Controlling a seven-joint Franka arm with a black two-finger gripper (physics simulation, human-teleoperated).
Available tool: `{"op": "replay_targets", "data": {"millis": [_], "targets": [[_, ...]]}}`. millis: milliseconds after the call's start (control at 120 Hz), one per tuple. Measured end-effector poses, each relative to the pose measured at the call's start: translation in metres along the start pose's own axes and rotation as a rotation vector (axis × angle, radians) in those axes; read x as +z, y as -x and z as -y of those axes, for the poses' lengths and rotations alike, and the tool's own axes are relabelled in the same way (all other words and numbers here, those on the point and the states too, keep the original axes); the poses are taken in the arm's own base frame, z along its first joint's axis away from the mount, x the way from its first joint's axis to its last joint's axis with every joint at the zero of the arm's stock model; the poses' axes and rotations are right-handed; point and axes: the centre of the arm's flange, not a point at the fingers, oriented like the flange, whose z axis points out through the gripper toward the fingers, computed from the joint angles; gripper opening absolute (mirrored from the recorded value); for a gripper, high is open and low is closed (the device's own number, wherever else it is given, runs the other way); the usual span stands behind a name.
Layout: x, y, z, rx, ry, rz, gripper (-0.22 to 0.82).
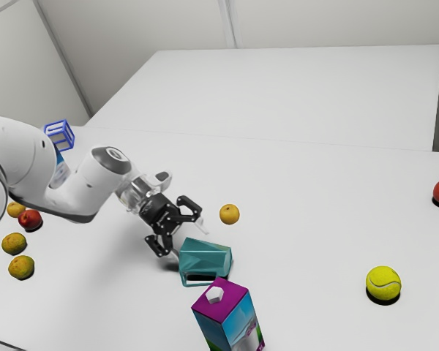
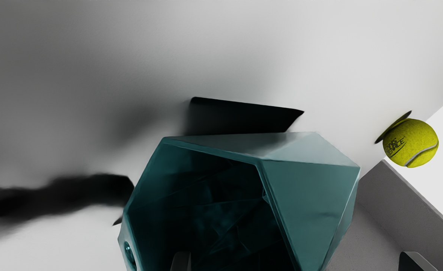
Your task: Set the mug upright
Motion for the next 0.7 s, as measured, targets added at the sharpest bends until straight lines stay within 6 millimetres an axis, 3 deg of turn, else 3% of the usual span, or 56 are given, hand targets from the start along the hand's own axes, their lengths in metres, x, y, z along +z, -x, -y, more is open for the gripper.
{"op": "replay_targets", "data": {"millis": [167, 383, 567, 700], "targets": [[0.001, -0.001, -0.007, 0.008, 0.007, -0.009, 0.6], [0.004, 0.0, -0.012, 0.024, -0.021, -0.006, 0.11], [-0.001, 0.003, -0.032, 0.075, -0.063, -0.019, -0.07], [-0.004, 0.006, -0.041, 0.098, -0.08, -0.026, -0.14]]}}
